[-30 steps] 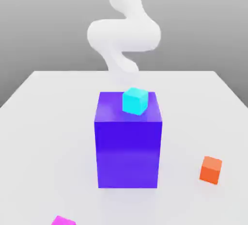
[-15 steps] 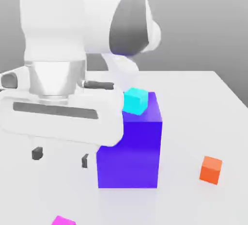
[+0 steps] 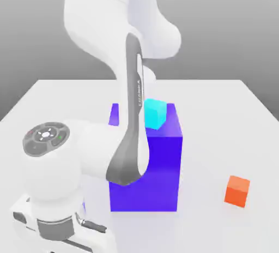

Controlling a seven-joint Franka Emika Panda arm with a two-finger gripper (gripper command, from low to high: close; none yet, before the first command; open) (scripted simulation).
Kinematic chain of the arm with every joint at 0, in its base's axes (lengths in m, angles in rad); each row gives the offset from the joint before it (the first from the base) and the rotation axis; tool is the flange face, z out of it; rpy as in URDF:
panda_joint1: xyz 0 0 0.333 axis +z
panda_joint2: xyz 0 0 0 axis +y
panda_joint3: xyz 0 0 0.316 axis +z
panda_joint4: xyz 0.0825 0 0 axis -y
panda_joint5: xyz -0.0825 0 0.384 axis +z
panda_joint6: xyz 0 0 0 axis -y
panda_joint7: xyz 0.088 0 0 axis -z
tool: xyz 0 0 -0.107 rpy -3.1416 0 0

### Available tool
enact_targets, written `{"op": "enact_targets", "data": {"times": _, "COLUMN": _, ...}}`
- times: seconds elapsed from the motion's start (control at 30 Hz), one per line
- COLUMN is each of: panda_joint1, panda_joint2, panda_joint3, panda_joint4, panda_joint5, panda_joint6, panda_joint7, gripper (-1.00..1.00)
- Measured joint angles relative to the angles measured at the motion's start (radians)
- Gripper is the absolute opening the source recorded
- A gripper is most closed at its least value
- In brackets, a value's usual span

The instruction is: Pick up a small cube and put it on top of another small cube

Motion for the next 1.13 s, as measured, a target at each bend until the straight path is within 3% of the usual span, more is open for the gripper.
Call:
{"op": "enact_targets", "data": {"times": 0.23, "panda_joint1": 0.015, "panda_joint2": -0.122, "panda_joint3": -0.017, "panda_joint4": -0.027, "panda_joint5": -0.023, "panda_joint6": -0.095, "panda_joint7": 0.016, "gripper": -1.00}}
{"op": "enact_targets", "data": {"times": 0.7, "panda_joint1": 0.368, "panda_joint2": -0.160, "panda_joint3": 0.242, "panda_joint4": 0.062, "panda_joint5": -0.195, "panda_joint6": -0.231, "panda_joint7": -0.063, "gripper": -1.00}}
{"op": "enact_targets", "data": {"times": 0.8, "panda_joint1": 0.459, "panda_joint2": -0.101, "panda_joint3": 0.285, "panda_joint4": 0.107, "panda_joint5": -0.249, "panda_joint6": -0.220, "panda_joint7": -0.072, "gripper": -1.00}}
{"op": "enact_targets", "data": {"times": 0.83, "panda_joint1": 0.496, "panda_joint2": -0.058, "panda_joint3": 0.291, "panda_joint4": 0.131, "panda_joint5": -0.274, "panda_joint6": -0.204, "panda_joint7": -0.072, "gripper": 1.00}}
{"op": "enact_targets", "data": {"times": 1.03, "panda_joint1": 0.528, "panda_joint2": -0.023, "panda_joint3": 0.294, "panda_joint4": 0.153, "panda_joint5": -0.295, "panda_joint6": -0.192, "panda_joint7": -0.072, "gripper": 1.00}}
{"op": "enact_targets", "data": {"times": 1.13, "panda_joint1": 0.540, "panda_joint2": -0.069, "panda_joint3": 0.318, "panda_joint4": 0.167, "panda_joint5": -0.289, "panda_joint6": -0.251, "panda_joint7": -0.088, "gripper": 1.00}}
